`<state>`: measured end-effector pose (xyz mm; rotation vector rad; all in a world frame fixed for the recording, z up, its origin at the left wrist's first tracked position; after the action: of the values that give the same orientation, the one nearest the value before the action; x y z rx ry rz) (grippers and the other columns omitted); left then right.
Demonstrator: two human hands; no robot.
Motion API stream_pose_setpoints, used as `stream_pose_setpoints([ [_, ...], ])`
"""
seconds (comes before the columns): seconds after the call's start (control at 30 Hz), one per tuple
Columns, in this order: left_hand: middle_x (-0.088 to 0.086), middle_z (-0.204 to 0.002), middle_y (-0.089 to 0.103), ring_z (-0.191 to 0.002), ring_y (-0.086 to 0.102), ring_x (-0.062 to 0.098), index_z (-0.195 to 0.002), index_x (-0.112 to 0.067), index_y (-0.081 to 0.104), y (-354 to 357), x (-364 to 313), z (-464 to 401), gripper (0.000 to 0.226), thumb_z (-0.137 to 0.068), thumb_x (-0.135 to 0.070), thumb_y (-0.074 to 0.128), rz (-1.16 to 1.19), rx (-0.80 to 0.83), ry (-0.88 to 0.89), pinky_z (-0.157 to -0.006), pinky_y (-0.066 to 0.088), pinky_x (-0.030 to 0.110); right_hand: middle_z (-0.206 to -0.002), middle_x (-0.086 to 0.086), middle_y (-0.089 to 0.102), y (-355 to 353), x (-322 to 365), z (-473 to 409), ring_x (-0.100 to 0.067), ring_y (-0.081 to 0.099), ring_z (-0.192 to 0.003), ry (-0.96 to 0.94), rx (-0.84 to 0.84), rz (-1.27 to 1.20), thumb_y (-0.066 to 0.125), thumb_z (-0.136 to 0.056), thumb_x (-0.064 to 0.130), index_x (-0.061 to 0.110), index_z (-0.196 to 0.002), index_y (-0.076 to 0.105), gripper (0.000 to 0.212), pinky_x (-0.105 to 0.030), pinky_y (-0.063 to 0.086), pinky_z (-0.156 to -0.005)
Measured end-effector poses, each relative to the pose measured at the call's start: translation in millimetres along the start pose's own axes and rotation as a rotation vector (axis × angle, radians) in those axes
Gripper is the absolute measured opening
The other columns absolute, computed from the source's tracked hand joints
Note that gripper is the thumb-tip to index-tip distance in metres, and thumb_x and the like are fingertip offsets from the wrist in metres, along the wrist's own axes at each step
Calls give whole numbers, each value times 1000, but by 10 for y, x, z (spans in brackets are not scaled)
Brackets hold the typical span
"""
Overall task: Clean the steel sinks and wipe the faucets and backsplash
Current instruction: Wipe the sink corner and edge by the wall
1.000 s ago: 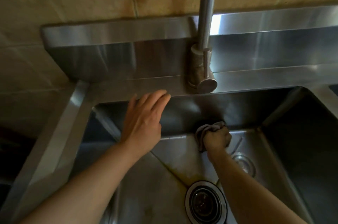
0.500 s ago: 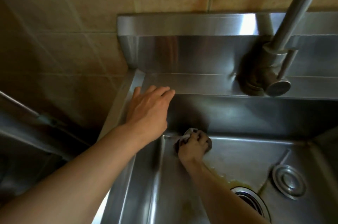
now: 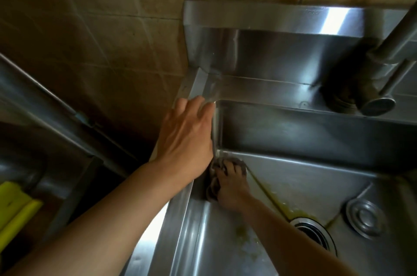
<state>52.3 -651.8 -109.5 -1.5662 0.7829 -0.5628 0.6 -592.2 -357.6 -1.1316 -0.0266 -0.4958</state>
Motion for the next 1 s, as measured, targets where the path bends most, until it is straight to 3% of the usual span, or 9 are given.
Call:
stream_pose_setpoints([
  [0.1,1,-140,36,-122,33,25,-137,-19,36,6,26,185,53,-88,-27,56,-10,29,-105,-96,30,35,-157,-7,6,242,128,462,-34,7,-143,-88,120,11,30,-81,59,26,-149,22,76,-52,7,-116],
  [0.17,5,-136,42,-119,38,28,-133,-16,43,15,1,297,52,-85,-24,60,-28,52,-128,-92,33,38,-148,-10,24,434,260,834,-39,33,-132,-171,87,77,35,-72,56,30,-136,46,70,-60,31,-106],
  [0.23,8,-124,53,-108,47,32,-122,-10,55,36,-19,374,50,-75,-17,69,-55,43,-116,-84,38,41,-128,-6,43,714,337,1121,-30,54,-110,-194,113,65,42,-56,63,39,-111,63,64,-50,54,-81],
  [0.37,9,-116,60,-98,54,33,-113,-7,62,57,-27,445,47,-67,-10,70,-72,-15,-86,-77,41,42,-124,0,49,729,383,1247,-22,52,-106,-294,18,-21,40,-51,68,40,-109,58,66,-38,53,-79],
  [0.53,9,-127,56,-106,53,34,-120,-7,59,88,-13,497,49,-71,-11,60,-71,-22,-75,-84,41,46,-133,-9,52,291,130,519,-35,53,-115,-227,-140,-109,43,-73,45,24,-114,57,49,-47,40,-100],
  [0.63,10,-130,55,-109,52,34,-121,-6,59,79,-52,623,50,-71,-6,65,-60,-10,-75,-87,41,47,-154,-7,26,84,3,91,-30,23,-141,-136,-123,-57,49,-85,39,20,-140,40,59,-40,15,-117],
  [0.73,9,-125,56,-106,51,33,-119,-8,60,4,-95,800,43,-75,-9,57,-79,-34,-114,-84,39,44,-158,-6,11,0,-12,32,-25,8,-145,-115,-72,-65,53,-88,40,19,-148,25,70,-36,6,-119],
  [0.87,10,-122,57,-102,52,35,-121,-7,60,8,-97,940,51,-70,-7,68,-104,-1,-173,-81,39,43,-157,-5,17,376,198,607,-31,16,-139,-207,49,-29,51,-87,45,26,-145,35,63,-46,17,-114],
  [1.0,11,-133,51,-110,48,34,-130,-7,53,57,-156,1004,62,-71,-11,70,-147,76,-215,-85,38,44,-131,-1,50,826,472,1429,-28,39,-114,-479,81,52,40,-70,48,42,-107,66,46,-54,53,-83],
])
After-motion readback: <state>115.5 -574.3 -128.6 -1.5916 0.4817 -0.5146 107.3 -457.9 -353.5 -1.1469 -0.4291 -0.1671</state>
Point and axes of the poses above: each hand's wrist, its own z-axis away from the middle knuckle, its own y-axis out of the palm, x = y × z, the point moved 8 cm from there along -z, towards the middle knuckle
